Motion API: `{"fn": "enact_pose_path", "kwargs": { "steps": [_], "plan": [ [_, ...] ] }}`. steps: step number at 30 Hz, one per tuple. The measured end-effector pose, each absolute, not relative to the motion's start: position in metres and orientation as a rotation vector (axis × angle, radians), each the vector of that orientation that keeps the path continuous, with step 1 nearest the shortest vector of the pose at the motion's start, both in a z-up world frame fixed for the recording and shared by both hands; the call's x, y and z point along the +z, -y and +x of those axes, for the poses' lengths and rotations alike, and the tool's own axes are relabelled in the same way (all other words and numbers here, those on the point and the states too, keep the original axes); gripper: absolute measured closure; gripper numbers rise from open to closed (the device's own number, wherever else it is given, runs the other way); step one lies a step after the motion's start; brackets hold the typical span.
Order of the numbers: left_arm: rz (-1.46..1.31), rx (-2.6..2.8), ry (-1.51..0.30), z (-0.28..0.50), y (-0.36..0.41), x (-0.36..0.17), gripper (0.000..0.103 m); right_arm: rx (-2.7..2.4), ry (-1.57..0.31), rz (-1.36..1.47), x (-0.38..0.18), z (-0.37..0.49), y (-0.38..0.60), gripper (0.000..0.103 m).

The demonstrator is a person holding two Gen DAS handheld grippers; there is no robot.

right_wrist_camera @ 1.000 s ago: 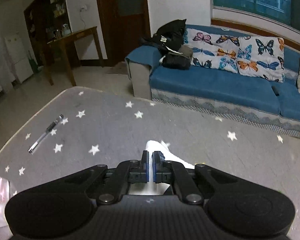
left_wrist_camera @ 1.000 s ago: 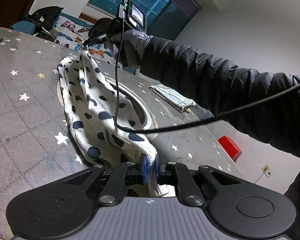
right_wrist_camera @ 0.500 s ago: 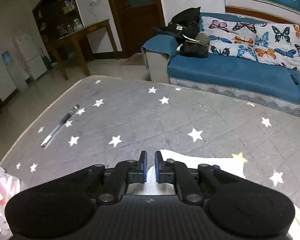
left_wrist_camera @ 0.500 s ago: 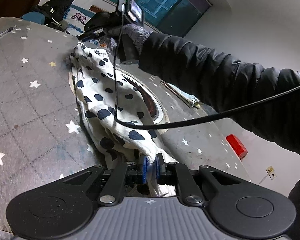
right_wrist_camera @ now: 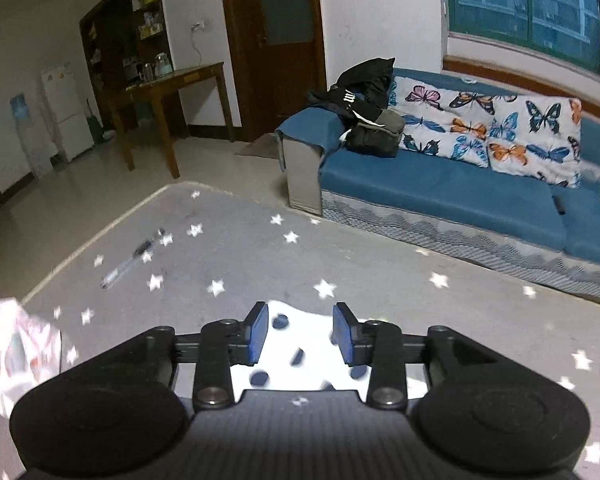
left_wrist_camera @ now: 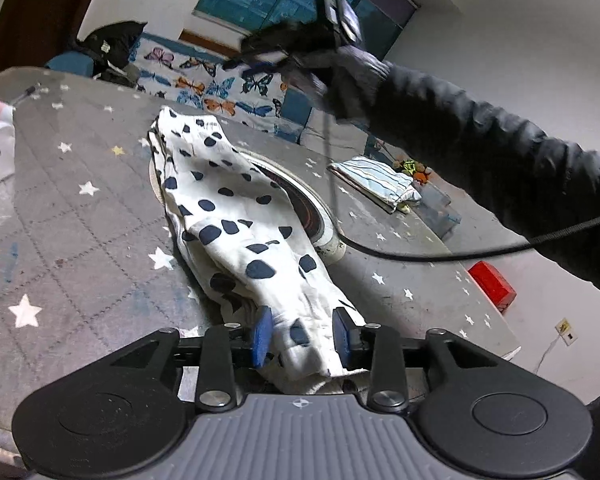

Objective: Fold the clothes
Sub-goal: 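Open the right gripper and release the folded pants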

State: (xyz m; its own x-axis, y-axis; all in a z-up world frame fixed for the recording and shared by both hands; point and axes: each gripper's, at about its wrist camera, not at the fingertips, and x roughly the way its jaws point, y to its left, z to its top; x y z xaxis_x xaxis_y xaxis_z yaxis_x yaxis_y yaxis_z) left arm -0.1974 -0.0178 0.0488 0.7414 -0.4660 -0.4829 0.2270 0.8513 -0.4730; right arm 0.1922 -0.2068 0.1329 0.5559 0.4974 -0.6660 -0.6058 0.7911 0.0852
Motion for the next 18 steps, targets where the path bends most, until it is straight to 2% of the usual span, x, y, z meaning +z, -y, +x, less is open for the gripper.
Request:
{"fn": "enact_pose_path", "kwargs": {
  "steps": [5, 10, 15, 18],
  "plan": [
    [-0.386, -0.388, -0.612, -0.206, 0.026, 0.056, 0.056, 0.655, -0.755, -0.234, 0.131, 0.164, 0.245, 0.062],
    [-0.35, -0.375, -0.598, -0.21, 0.032, 0.065, 0.055, 0.67, -0.807, -0.292, 0.113, 0.132, 0.281, 0.061],
    [-0.334, -0.354, -0.541, -0.194, 0.031, 0.084, 0.058, 0.728, -0.851, -0.313, 0.093, 0.094, 0.305, 0.061],
    [-0.323, -0.351, -0.534, -0.167, 0.032, 0.088, 0.068, 0.791, -0.853, -0.327, 0.088, 0.064, 0.311, 0.061]
  ]
}}
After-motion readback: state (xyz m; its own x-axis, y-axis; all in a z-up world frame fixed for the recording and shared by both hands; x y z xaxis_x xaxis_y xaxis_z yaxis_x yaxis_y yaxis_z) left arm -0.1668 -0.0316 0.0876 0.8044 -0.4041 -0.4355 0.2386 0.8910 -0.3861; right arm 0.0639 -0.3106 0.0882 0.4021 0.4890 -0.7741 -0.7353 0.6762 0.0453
